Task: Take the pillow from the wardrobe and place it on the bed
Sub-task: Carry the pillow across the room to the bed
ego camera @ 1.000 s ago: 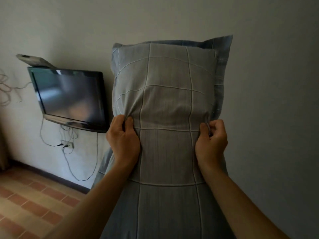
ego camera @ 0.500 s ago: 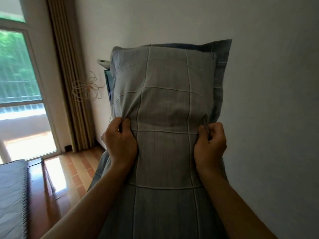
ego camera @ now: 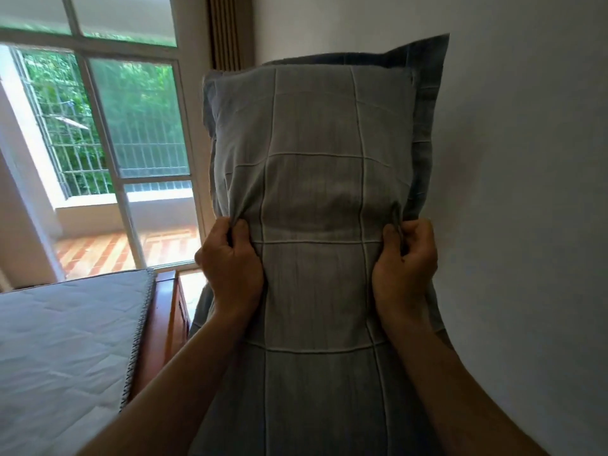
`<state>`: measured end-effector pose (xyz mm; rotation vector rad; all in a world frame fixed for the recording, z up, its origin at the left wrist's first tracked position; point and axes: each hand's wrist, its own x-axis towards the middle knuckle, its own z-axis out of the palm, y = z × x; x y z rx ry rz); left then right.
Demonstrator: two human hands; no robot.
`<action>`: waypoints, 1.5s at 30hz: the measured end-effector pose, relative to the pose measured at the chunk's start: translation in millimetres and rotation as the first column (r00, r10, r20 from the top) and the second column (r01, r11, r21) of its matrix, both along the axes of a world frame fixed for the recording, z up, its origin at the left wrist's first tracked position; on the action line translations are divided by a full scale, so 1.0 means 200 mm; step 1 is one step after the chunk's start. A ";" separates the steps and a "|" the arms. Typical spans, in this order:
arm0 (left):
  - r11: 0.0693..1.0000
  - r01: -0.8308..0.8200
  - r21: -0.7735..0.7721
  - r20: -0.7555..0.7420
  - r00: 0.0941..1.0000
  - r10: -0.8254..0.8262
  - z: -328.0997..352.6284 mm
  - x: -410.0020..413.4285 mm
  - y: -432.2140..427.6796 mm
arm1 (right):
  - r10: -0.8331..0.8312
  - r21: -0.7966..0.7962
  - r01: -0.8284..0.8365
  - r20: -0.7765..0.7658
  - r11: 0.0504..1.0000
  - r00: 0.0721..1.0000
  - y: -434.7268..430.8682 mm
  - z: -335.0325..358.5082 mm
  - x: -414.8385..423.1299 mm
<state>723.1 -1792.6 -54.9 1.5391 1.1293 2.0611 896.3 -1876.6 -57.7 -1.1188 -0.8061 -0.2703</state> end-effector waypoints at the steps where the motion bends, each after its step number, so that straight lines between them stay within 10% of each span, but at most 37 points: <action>1: 1.000 -0.024 -0.001 0.002 1.000 0.024 0.00 0.00 0.06 | 0.020 0.003 -0.020 -0.002 1.000 1.000 0.07 0.00 0.00; 45: 0.836 -0.547 -0.045 -0.020 0.837 0.547 -0.06 -0.37 3.62 | 0.580 -0.094 -0.593 -0.135 0.800 0.804 4.26 -0.13 -0.28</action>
